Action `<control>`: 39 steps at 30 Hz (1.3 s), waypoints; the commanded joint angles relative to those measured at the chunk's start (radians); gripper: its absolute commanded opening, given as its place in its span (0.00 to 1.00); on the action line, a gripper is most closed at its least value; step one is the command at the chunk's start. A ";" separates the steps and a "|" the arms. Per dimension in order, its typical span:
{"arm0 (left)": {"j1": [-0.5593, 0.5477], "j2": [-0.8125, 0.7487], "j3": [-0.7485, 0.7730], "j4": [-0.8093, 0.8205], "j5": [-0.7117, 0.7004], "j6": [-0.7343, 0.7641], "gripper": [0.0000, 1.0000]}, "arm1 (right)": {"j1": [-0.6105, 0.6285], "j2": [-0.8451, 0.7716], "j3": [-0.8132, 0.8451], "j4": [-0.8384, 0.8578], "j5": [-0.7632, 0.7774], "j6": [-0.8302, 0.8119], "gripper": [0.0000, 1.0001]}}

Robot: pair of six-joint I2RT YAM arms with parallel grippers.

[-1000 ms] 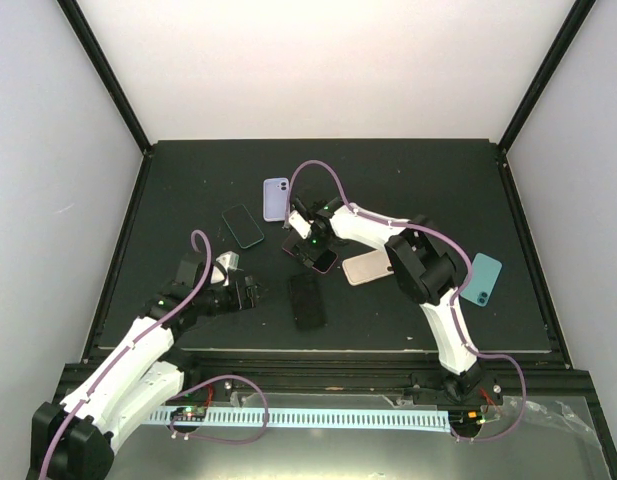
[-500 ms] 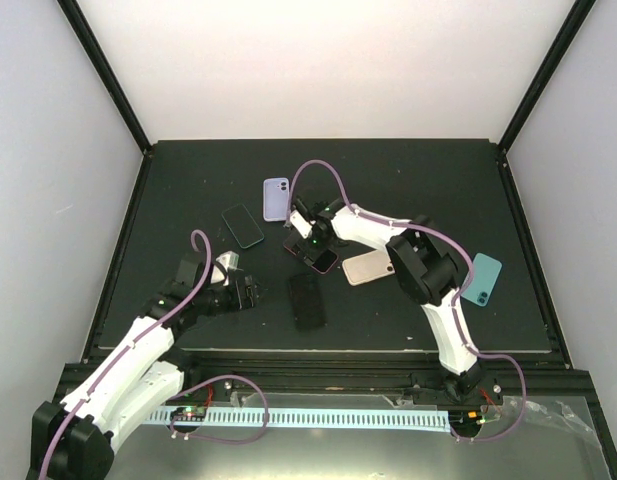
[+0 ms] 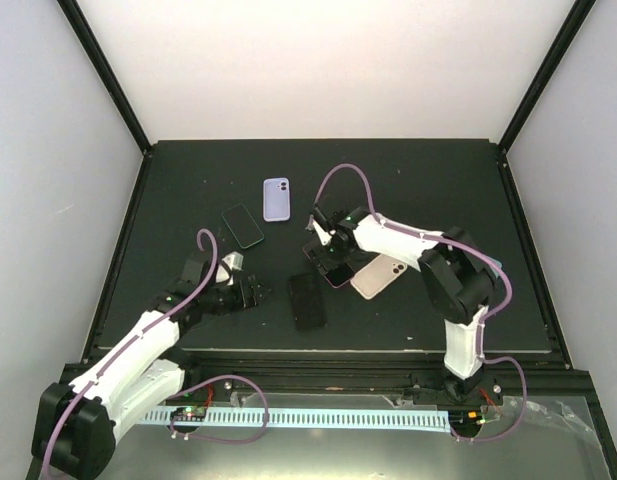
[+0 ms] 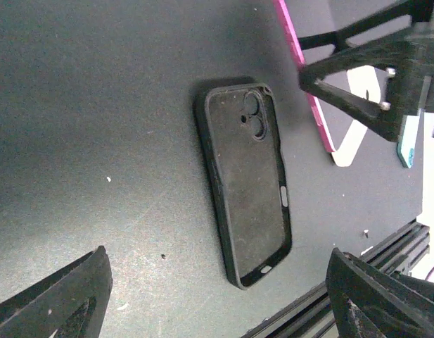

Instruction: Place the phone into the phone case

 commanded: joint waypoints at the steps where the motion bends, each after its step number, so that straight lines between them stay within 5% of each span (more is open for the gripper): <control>1: -0.002 0.021 -0.010 0.078 0.047 -0.028 0.85 | 0.003 -0.123 -0.059 0.028 -0.018 0.148 0.63; 16: 0.016 0.032 0.002 0.064 0.083 -0.021 0.81 | 0.127 -0.338 -0.375 0.443 -0.268 0.619 0.60; 39: 0.024 -0.010 0.007 0.043 0.081 -0.030 0.78 | 0.185 -0.198 -0.437 0.540 -0.232 0.767 0.59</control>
